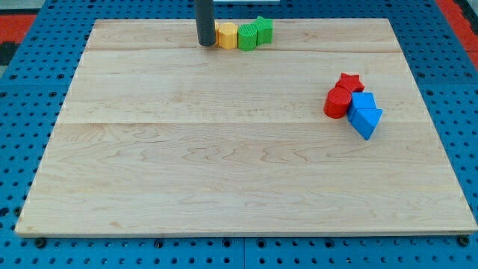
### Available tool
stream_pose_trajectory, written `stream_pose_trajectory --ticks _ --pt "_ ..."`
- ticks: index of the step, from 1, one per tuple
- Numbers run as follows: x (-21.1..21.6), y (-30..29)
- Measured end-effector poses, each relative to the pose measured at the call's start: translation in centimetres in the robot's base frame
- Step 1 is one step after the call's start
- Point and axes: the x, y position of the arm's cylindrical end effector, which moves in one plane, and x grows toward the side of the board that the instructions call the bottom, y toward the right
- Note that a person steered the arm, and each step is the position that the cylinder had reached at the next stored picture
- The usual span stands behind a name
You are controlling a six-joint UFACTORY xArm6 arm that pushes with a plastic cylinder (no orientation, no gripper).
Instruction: Move the green and yellow blocks to the top right side of the board
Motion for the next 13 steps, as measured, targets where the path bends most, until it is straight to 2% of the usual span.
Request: stream_pose_trajectory --ticks 1,2,3,4,6,7,9,10,11,12,13 --pt "0.1 -0.4" --pt "-0.2 -7.5" --pt "-3.8 -5.8" --pt "-3.5 0.8" --pt "-0.6 3.2" --pt "-1.2 7.4" --pt "-2.5 7.0" --pt "-3.3 11.8" --pt "-3.4 11.2" --pt "-5.5 15.1" --pt "-3.6 17.6"
